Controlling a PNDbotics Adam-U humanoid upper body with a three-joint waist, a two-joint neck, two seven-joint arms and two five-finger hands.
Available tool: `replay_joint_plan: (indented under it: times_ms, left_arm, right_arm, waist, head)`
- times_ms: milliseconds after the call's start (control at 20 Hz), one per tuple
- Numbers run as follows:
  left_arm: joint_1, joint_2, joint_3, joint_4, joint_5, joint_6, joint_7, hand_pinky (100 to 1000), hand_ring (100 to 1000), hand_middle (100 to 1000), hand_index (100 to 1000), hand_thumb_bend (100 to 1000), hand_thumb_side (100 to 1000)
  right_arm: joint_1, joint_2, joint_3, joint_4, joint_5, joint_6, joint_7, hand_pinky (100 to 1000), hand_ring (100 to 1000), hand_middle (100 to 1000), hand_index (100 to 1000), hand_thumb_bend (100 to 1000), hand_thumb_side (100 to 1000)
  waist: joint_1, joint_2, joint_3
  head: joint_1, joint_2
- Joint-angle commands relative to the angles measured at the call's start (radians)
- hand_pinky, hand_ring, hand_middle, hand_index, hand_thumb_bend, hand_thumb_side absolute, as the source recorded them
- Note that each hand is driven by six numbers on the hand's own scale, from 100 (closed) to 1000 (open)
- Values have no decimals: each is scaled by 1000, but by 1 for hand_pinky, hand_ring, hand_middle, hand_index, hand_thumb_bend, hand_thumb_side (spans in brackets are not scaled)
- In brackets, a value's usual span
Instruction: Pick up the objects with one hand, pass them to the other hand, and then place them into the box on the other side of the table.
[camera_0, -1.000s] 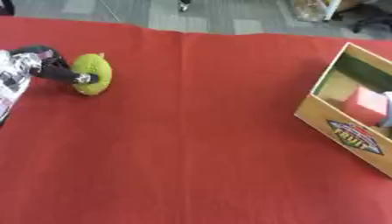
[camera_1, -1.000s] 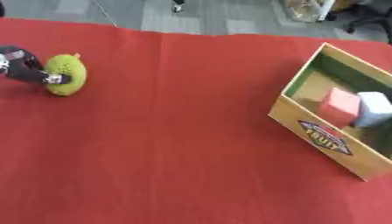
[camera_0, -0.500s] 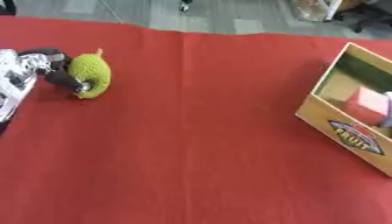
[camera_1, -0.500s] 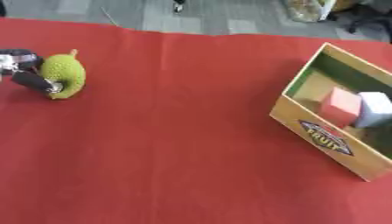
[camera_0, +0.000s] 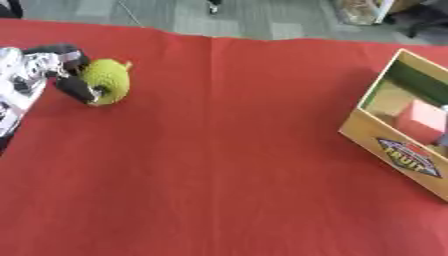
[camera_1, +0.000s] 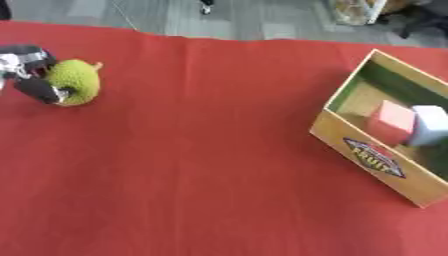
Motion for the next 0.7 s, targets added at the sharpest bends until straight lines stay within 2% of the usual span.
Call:
replay_joint_plan:
  times_ms: [50,400,700]
  left_arm:
    - [-6,57,5,-94,-3,99,-83,770,696,601,489,100,179]
    - [53,93,11,-288,43,122,-8,753,645,555,445,100,187]
    - [131,106,33,-481,235,135,202,750,599,521,435,100,244]
  right_arm:
    - [-11,-37,-7,-11,-1,-4,3,919,862,762,928,100,515]
    - [-11,-41,-5,-16,-4,-6,7,918,862,762,927,100,505]
    - [-19,-44,-1,-28,-6,-7,15,918,863,763,928,100,498]
  waist:
    - [5,-32,2]
    - [4,-43,7]
    - [1,-45,12]
  head:
    - [-4,5]
    - [-14,7]
    - [-34,7]
